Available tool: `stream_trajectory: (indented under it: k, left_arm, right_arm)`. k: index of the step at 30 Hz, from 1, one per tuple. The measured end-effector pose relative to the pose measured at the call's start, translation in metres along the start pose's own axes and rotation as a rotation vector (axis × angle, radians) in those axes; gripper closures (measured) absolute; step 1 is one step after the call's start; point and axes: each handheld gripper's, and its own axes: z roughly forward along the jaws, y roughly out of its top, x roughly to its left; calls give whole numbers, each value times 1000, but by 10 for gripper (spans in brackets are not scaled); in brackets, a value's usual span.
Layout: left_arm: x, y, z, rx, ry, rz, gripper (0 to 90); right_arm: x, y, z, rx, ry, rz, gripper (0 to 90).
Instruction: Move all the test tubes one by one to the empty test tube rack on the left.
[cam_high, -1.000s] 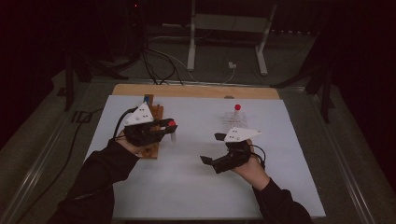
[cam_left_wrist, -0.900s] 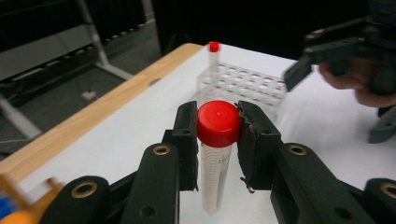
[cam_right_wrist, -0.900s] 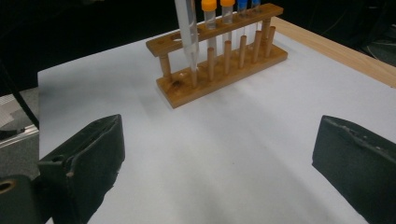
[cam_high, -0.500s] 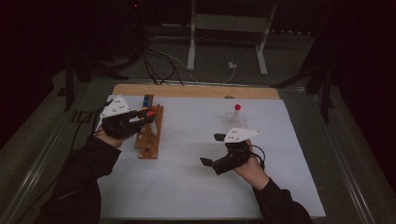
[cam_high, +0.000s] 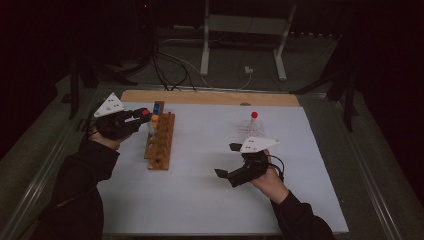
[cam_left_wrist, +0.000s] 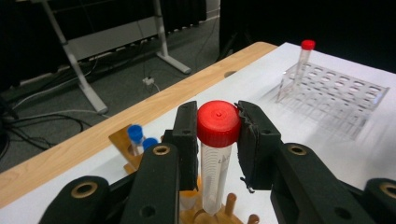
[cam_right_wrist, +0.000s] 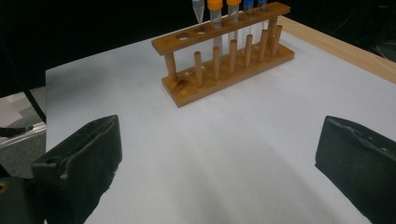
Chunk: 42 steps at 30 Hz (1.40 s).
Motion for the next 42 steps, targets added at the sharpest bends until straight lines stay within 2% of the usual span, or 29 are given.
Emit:
stream_trajectory:
  k: [3, 13, 21, 31, 38, 39, 42]
  left_arm:
    - [2, -7, 4, 7, 10, -10, 717]
    - [0, -33, 21, 43, 3, -39, 718]
    - [-3, -47, 29, 71, 9, -39, 717]
    - [-5, -58, 35, 110, 10, -32, 716]
    - [-6, -56, 34, 124, 9, -21, 707]
    - [-6, -56, 33, 119, -4, -22, 701]
    - [-8, -51, 28, 101, 4, -27, 577]
  right_arm:
    - [0, 0, -1, -3, -1, 2, 6]
    - [-1, -1, -1, -1, -4, 5, 6]
    - [-1, -1, -1, 0, -3, 4, 7]
    - [-1, -1, -2, 2, -3, 3, 7]
    - [-1, 0, -2, 6, 3, 8, 7]
    - [-1, 0, -2, 5, 2, 6, 7]
    - [-2, 0, -3, 1, 1, 6, 6]
